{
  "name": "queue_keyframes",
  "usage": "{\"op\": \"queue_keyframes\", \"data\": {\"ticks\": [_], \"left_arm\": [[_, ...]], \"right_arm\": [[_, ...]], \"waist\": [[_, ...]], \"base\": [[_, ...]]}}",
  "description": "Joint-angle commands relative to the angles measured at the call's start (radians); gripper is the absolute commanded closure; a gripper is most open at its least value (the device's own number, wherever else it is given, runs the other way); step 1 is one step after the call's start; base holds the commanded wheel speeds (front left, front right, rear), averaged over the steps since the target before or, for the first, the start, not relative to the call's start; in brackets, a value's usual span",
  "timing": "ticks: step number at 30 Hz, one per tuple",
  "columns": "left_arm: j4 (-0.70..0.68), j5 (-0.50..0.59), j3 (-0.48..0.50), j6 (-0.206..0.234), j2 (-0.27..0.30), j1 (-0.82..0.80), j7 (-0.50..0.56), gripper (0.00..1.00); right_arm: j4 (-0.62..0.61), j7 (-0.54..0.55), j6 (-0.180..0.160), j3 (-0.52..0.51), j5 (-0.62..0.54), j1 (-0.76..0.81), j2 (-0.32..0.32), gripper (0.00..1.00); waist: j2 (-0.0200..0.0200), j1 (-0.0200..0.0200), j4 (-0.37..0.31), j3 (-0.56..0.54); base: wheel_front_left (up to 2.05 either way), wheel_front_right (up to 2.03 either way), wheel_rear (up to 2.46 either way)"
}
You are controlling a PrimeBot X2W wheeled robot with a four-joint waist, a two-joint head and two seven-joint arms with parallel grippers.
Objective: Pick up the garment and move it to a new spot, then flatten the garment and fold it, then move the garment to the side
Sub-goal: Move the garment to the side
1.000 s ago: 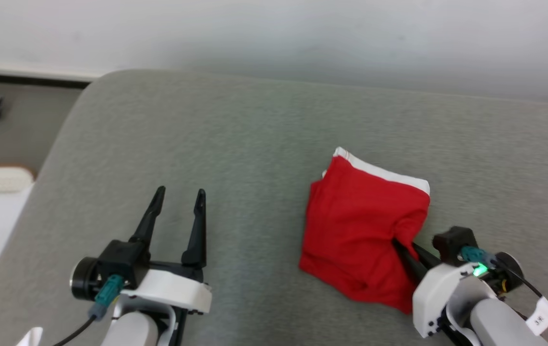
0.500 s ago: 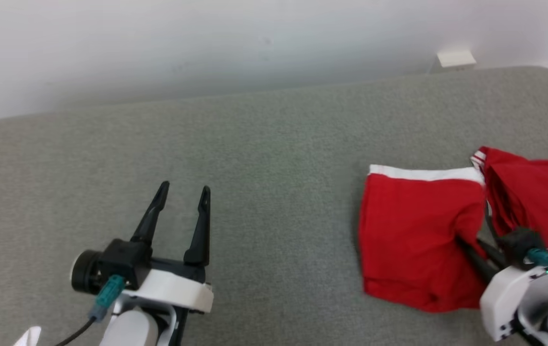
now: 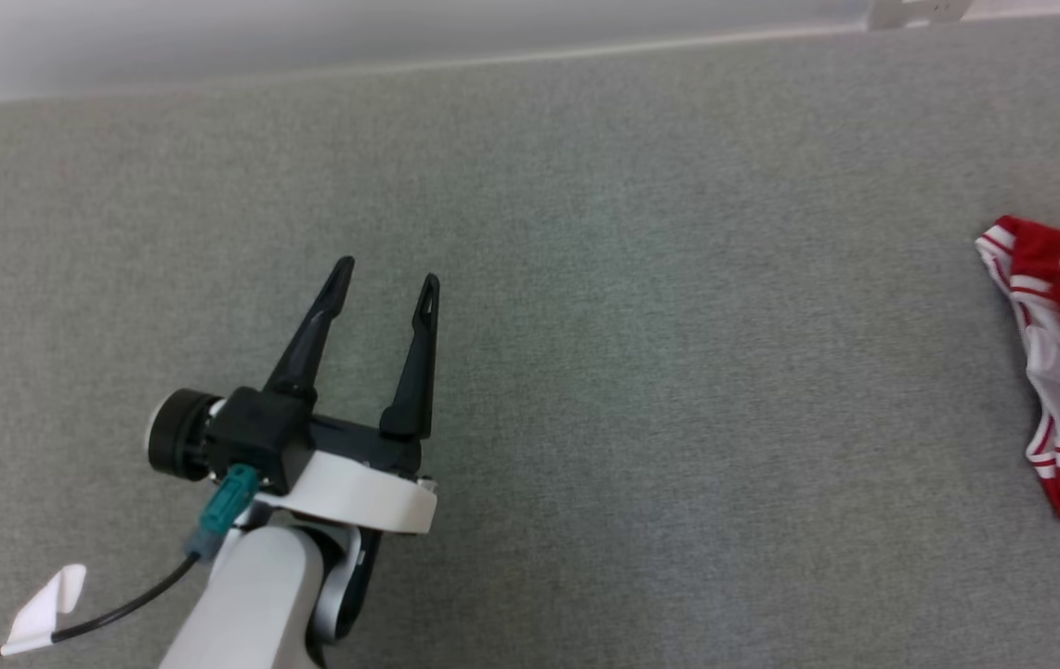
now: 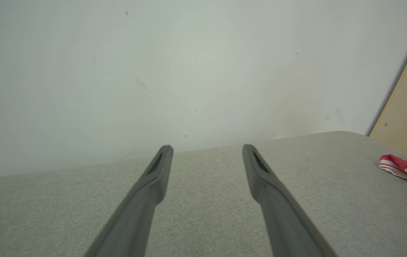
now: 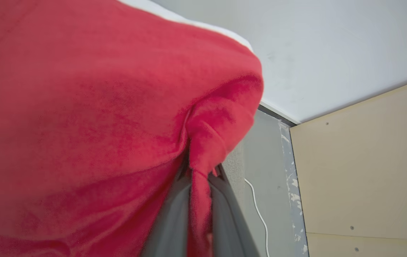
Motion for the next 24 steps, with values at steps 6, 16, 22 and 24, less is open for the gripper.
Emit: {"op": "queue_keyframes", "data": {"ticks": [6,16,22,24], "left_arm": [[0.006,0.023,-0.011,-0.002,-0.002,-0.049,-0.002,0.00],[0.025,0.014,-0.008,0.001,0.006,-0.057,-0.007,0.00],[0.045,-0.007,0.007,0.012,0.012,-0.006,-0.009,0.00],[0.050,-0.017,0.015,0.018,0.016,0.018,-0.009,0.00]], "right_arm": [[0.153,-0.050,-0.003,-0.090,-0.054,-0.049,0.028,1.00],[0.366,-0.230,-0.003,-0.331,-0.236,-0.093,0.168,0.00],[0.332,-0.344,-0.003,-0.513,-0.275,-0.042,0.309,0.00],[0.277,-0.351,-0.003,-0.541,-0.283,-0.012,0.362,0.00]], "waist": [[-0.0001,-0.0001,0.031,0.071],[-0.0001,-0.0001,0.021,0.065],[-0.0001,-0.0001,0.011,-0.010],[-0.0001,-0.0001,0.009,-0.039]], "base": [[0.00,0.00,0.00],[0.00,0.00,0.00],[0.00,0.00,0.00],[0.00,0.00,0.00]]}}
